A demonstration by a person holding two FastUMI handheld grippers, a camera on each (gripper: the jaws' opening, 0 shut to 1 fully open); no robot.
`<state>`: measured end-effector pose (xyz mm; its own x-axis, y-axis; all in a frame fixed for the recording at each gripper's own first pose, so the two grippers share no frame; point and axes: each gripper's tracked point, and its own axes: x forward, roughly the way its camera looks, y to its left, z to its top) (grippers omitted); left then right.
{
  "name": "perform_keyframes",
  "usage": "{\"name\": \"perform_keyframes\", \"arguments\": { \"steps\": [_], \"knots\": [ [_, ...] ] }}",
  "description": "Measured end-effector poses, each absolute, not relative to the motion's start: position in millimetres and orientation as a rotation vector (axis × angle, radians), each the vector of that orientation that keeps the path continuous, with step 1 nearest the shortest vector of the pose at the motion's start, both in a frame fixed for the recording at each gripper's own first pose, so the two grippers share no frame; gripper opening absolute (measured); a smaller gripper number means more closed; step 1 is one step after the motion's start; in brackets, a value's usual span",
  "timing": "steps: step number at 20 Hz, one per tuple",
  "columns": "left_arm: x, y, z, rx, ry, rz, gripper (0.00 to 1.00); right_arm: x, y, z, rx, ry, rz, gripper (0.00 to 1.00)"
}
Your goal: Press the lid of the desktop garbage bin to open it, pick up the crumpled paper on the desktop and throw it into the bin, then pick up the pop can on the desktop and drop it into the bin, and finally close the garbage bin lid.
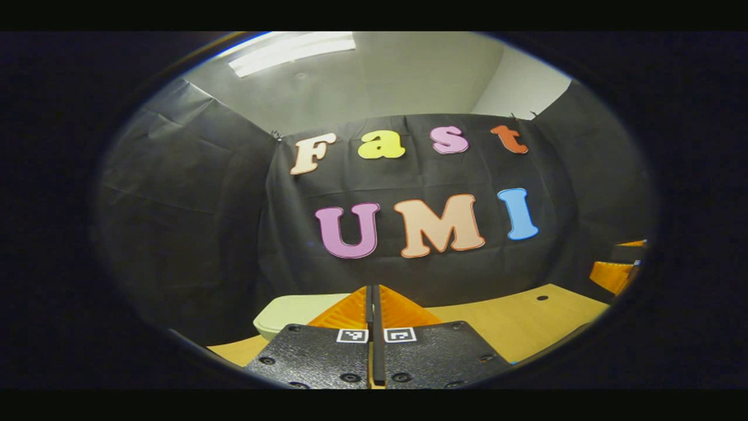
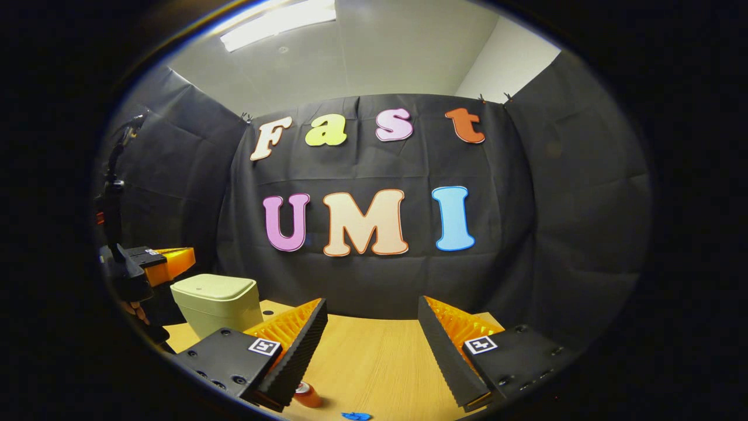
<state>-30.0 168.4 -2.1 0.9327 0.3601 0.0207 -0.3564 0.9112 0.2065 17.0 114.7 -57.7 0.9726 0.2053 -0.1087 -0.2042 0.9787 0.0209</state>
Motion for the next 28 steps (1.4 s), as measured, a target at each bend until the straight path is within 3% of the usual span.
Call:
{"name": "perform_keyframes", "arguments": {
  "steps": [13, 18, 28],
  "knots": [
    [-22, 277, -67, 0.144, 0.136, 0.472, 0.00, 14, 155, -86, -0.058, 0.179, 0.151, 0.98],
    [-23, 280, -99, 0.116, 0.213, 0.461, 0.00, 14, 154, -90, -0.068, 0.186, 0.125, 0.98],
    [-24, 272, -82, 0.182, 0.133, 0.435, 0.00, 20, 122, -96, -0.065, 0.211, 0.153, 1.00]
  ]
}}
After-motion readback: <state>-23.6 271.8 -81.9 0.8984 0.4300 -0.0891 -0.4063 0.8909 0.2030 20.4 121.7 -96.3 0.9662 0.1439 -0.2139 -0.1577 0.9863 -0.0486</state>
